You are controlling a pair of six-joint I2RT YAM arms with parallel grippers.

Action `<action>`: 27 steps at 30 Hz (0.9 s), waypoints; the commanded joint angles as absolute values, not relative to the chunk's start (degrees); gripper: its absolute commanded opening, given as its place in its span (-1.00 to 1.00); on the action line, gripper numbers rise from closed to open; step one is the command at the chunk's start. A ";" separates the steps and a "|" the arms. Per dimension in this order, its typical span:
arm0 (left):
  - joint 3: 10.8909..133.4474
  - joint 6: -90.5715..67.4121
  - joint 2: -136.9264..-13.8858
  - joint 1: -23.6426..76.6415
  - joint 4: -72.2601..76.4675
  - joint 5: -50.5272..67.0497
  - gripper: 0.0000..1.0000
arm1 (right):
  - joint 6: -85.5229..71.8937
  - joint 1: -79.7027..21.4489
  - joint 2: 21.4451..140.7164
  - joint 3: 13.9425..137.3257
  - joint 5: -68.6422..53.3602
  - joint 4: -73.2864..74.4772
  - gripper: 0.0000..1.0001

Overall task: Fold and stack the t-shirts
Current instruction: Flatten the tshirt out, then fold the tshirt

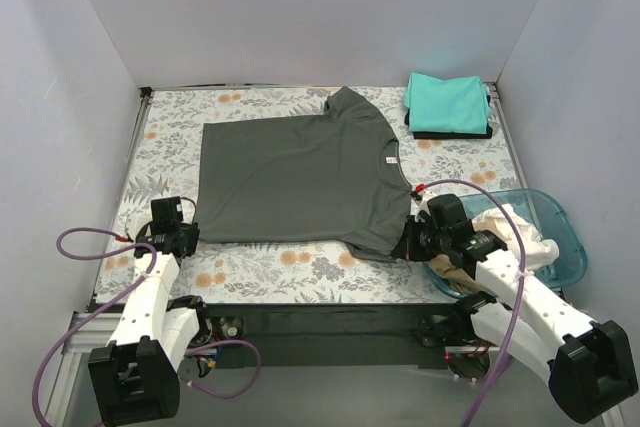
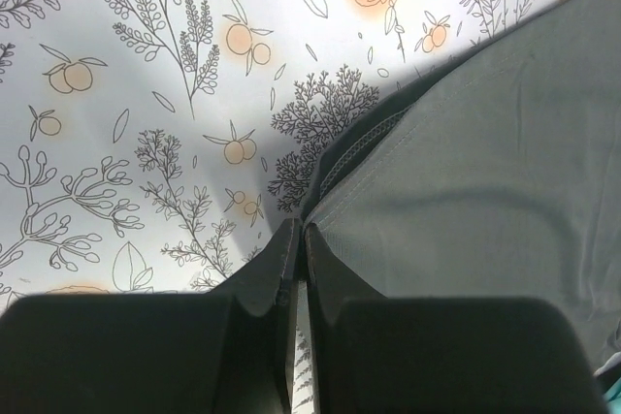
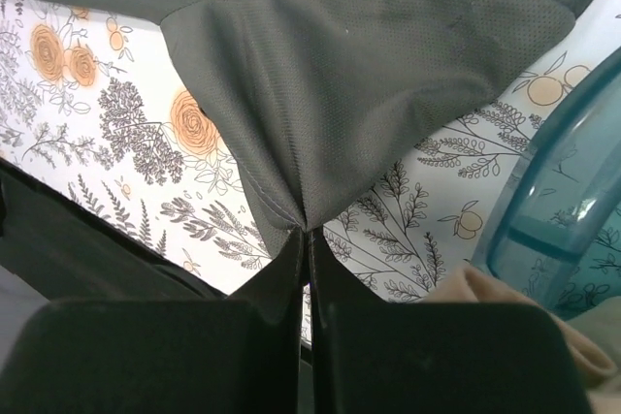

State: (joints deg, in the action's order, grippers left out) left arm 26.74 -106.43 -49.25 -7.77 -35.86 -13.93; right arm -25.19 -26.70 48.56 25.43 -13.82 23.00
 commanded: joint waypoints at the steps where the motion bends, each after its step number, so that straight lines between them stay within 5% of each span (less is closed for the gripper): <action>1: 28.56 -106.09 -49.04 -8.09 -36.83 -14.15 -1.00 | -24.17 -26.89 50.88 30.31 -12.75 23.73 -0.97; 27: 39.63 -103.71 -65.30 -8.09 -28.57 -11.16 -1.00 | -19.08 -23.73 73.73 55.19 -4.74 20.74 -0.97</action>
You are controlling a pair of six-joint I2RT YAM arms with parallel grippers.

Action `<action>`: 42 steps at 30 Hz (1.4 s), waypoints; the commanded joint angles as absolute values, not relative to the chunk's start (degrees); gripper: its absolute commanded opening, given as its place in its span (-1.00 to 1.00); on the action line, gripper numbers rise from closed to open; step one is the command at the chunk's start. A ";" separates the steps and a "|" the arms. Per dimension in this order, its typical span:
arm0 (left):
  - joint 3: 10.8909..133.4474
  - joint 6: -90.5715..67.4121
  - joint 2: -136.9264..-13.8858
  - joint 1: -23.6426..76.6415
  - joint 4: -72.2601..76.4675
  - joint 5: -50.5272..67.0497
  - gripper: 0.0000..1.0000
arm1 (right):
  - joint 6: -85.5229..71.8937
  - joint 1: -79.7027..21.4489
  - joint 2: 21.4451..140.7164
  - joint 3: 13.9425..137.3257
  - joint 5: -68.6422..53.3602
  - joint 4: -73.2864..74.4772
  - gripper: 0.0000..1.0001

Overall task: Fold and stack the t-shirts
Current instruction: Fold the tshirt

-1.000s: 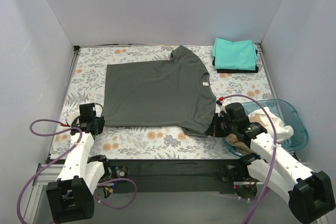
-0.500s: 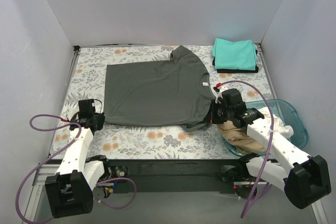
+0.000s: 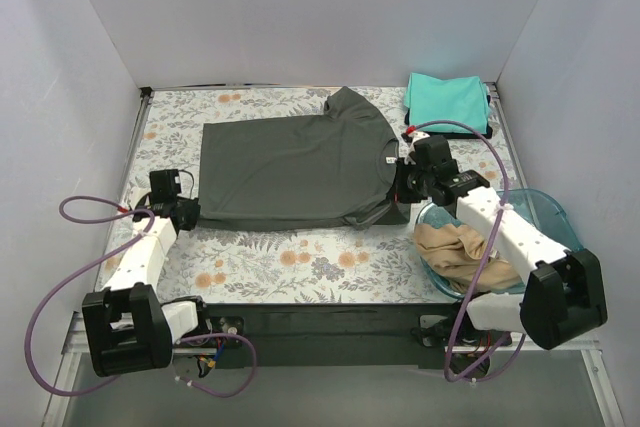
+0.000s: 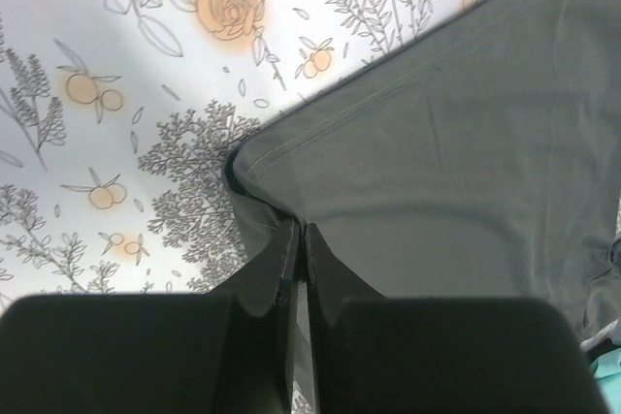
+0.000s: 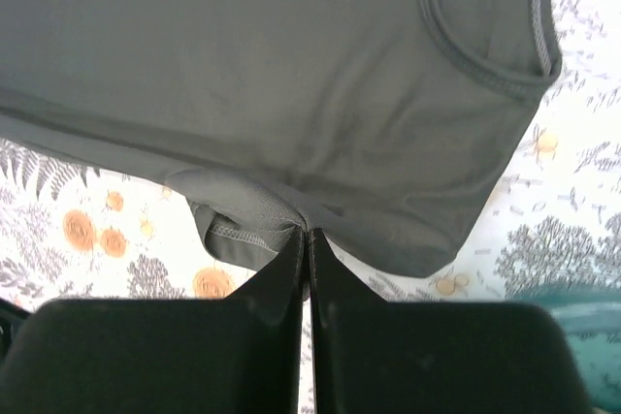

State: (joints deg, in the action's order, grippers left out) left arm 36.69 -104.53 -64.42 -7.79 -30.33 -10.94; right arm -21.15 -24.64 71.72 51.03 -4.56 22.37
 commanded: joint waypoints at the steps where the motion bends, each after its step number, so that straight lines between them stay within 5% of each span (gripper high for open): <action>1: 39.99 -103.36 -65.91 -8.09 -28.30 -10.81 -1.00 | -18.55 -23.12 75.13 55.80 -5.09 20.74 -0.97; 38: 52.90 -99.76 -88.23 -8.09 -22.94 -15.03 -1.00 | -7.73 -16.61 105.29 81.56 -8.87 19.60 -0.97; 40: 53.96 -99.06 -89.90 -8.09 -23.03 -14.68 -0.91 | -7.30 -16.26 107.92 84.01 -9.58 19.60 -0.97; 41: 55.27 -98.53 -91.30 -8.09 -23.46 -14.85 -0.65 | -7.03 -16.17 108.89 84.81 -10.62 19.51 -0.96; 42: 55.81 -98.61 -91.75 -8.00 -24.08 -14.77 -0.44 | -6.77 -16.00 110.64 85.51 -11.24 19.42 -0.73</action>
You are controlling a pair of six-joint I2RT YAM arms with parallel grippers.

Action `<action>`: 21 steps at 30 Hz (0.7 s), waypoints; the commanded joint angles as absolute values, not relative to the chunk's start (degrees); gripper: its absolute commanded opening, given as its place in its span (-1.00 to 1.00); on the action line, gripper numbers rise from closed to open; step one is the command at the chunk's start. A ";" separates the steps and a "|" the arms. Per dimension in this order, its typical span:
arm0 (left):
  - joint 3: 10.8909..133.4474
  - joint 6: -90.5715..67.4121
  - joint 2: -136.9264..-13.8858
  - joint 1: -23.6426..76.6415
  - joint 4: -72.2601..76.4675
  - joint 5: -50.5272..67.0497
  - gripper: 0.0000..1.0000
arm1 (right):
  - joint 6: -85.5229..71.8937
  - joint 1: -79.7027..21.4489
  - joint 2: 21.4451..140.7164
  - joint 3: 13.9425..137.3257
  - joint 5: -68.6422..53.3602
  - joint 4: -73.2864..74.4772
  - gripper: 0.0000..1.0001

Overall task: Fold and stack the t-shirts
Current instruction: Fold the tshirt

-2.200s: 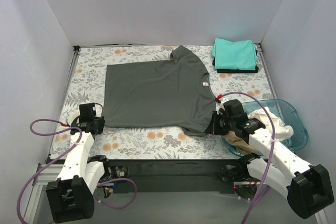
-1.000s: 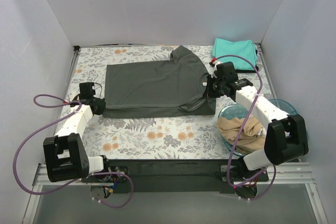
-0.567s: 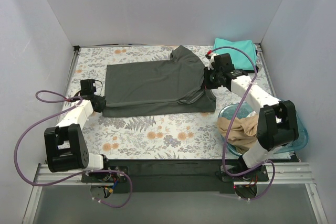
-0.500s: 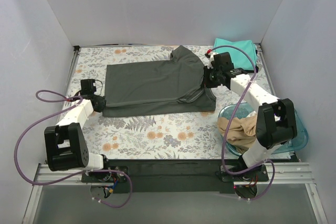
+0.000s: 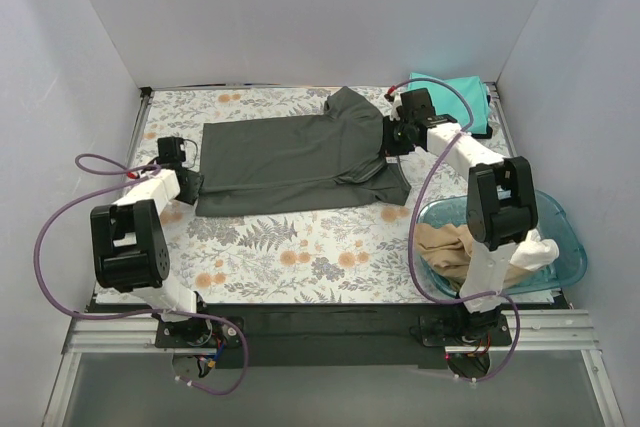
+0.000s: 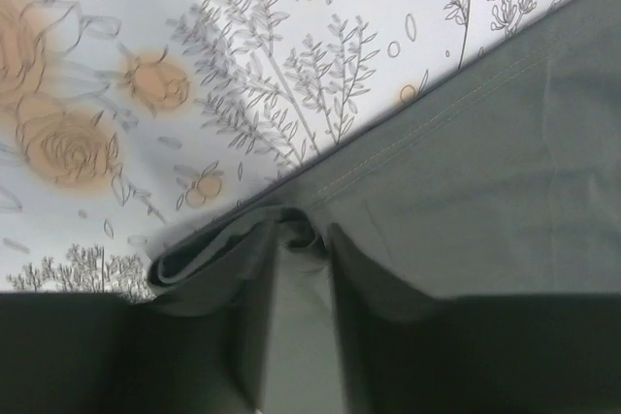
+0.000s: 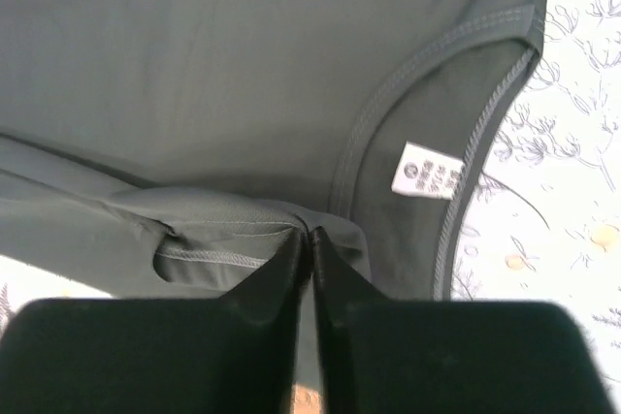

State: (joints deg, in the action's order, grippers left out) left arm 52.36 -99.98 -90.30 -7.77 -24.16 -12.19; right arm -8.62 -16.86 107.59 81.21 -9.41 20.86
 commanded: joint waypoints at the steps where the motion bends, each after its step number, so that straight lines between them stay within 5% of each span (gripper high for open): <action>1: 56.33 -98.35 -91.93 -8.09 -24.43 -14.42 -0.19 | -6.25 -15.91 111.52 87.17 -11.68 19.51 -0.56; 2: 56.69 -97.83 -91.76 -8.09 -24.43 -13.98 0.16 | -6.15 -15.82 112.49 87.80 -12.65 19.77 -0.23; 4: 57.04 -97.12 -91.06 -8.00 -24.26 -12.92 0.74 | -5.63 -15.91 112.33 87.98 -13.71 19.69 -0.04; 8: 56.52 -96.06 -87.72 -8.00 -24.26 -11.08 0.77 | -5.80 -15.82 108.73 84.21 -14.24 19.51 0.53; 9: 56.08 -95.98 -85.97 -8.00 -24.08 -10.47 0.77 | -5.97 -15.82 106.20 82.89 -14.33 19.42 0.96; 15: 52.03 -94.31 -83.41 -5.72 -19.52 -3.96 0.79 | -9.57 -16.78 96.43 67.28 -20.20 13.28 0.97; 21: 52.73 -93.43 -90.25 -3.69 -17.75 -0.53 0.81 | -9.75 -19.16 100.44 66.44 -22.77 12.04 0.97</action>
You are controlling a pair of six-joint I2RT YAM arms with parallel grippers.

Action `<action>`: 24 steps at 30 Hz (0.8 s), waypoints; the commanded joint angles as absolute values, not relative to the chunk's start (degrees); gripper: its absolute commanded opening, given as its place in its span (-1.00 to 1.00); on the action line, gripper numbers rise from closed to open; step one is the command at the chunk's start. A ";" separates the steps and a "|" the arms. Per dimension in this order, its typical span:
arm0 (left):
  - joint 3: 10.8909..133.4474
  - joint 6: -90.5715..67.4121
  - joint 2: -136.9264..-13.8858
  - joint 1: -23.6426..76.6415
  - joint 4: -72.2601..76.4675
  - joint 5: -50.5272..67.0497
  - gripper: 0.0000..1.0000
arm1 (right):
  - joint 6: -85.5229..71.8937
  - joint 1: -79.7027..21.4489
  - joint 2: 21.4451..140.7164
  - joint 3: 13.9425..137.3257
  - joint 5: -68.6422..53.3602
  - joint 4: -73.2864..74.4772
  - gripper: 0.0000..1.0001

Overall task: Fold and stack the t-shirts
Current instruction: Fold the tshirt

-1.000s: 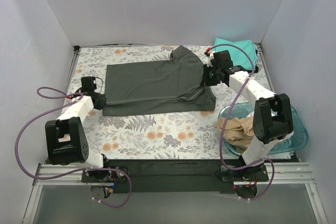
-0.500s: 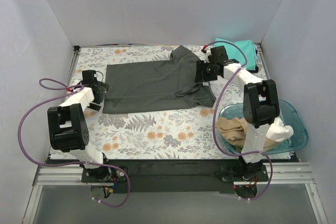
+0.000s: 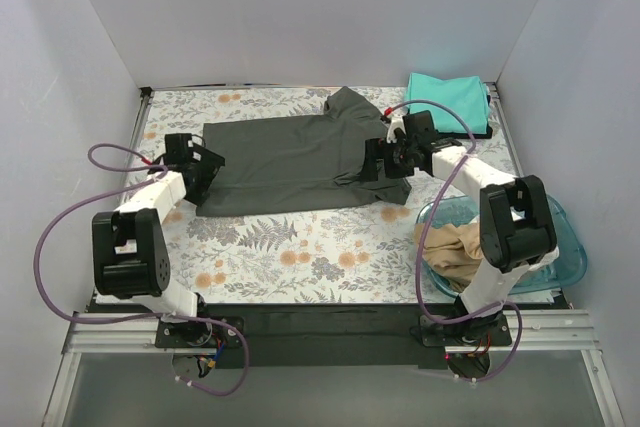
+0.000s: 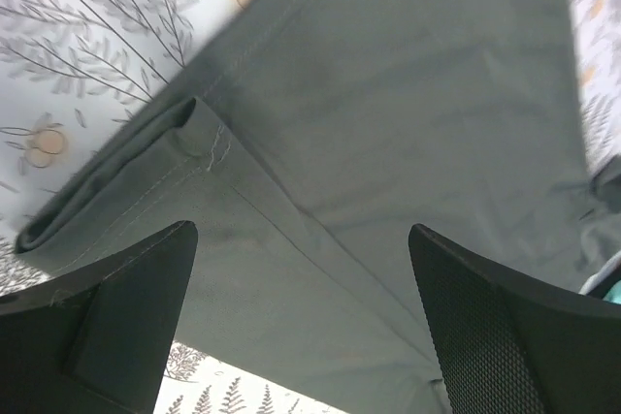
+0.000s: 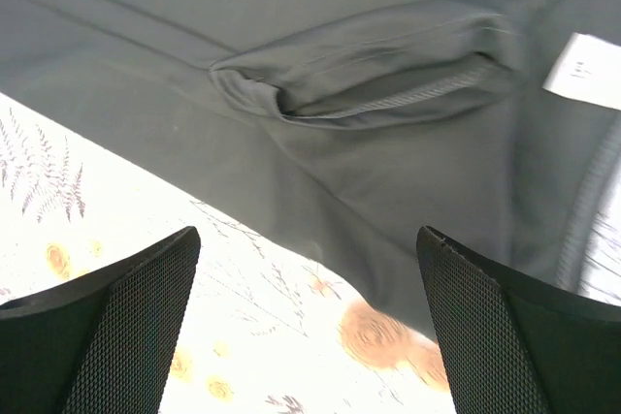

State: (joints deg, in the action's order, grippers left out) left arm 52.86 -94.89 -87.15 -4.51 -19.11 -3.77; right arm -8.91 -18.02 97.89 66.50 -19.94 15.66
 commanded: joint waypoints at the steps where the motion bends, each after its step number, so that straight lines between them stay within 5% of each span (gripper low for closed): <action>1: 53.08 -93.25 -91.13 -3.69 -17.75 -0.27 0.81 | -9.93 -19.25 101.15 67.05 -22.42 12.04 0.97; 14: 48.70 -92.29 -94.75 -3.69 -21.26 -6.23 0.82 | -12.65 -19.16 101.61 56.88 -9.84 12.92 0.97; 24: 38.25 -98.08 -81.32 -3.69 -29.17 -13.70 0.82 | -15.12 -22.41 85.46 38.42 -11.69 12.83 0.97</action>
State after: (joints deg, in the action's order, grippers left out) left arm 42.81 -96.44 -84.38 -3.40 -18.04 -6.46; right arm -13.39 -20.99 88.58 44.21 -13.02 4.10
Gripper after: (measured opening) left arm 0.910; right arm 0.983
